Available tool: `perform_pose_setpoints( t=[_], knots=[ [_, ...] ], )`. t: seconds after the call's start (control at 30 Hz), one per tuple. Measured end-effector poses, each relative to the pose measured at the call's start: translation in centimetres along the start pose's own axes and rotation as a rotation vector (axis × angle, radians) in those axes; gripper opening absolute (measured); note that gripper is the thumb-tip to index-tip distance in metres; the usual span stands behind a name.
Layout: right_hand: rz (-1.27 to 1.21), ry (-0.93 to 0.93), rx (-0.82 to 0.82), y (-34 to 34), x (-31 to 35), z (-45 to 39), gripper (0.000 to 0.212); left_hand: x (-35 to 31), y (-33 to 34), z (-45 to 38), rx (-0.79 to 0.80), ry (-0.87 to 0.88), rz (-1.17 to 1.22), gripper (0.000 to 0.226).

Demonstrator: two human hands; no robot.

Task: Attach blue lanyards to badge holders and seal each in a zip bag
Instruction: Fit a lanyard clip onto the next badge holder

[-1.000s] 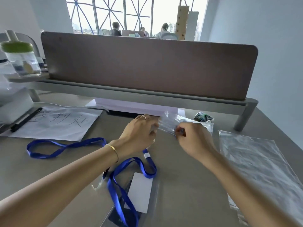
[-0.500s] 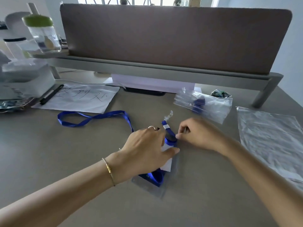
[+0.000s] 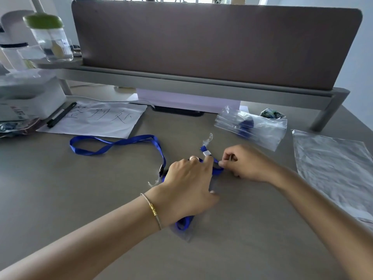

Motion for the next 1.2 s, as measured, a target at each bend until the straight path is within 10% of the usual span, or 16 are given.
perform_pose_setpoints(
  t=[0.23,0.43,0.87,1.2],
  knots=[
    [-0.086,0.051,-0.028,-0.5,-0.2,0.0,0.039,1.5,-1.2,-1.5,0.089,0.0,0.203,0.012],
    [-0.035,0.101,-0.007,-0.5,-0.8,-1.0,0.028,4.8,-2.2,-5.2,0.202,-0.018,0.417,0.041],
    [0.009,0.229,-0.414,0.0,-1.7,-8.4,0.01,11.1,-1.4,-12.1,0.144,-0.247,0.873,0.007],
    [-1.147,0.298,-0.587,-0.6,0.5,-6.0,0.018,9.5,0.1,-11.7,0.263,-0.205,1.057,0.046]
  ],
)
Point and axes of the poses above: each hand's wrist, its own z-axis away from the middle knuckle, its own y-axis out of the palm, x = y × z, the point moved 5 cm from there along -z, towards the middle knuckle, and after that the axes turned 13 degrees about -y, right-handed, at the moved point
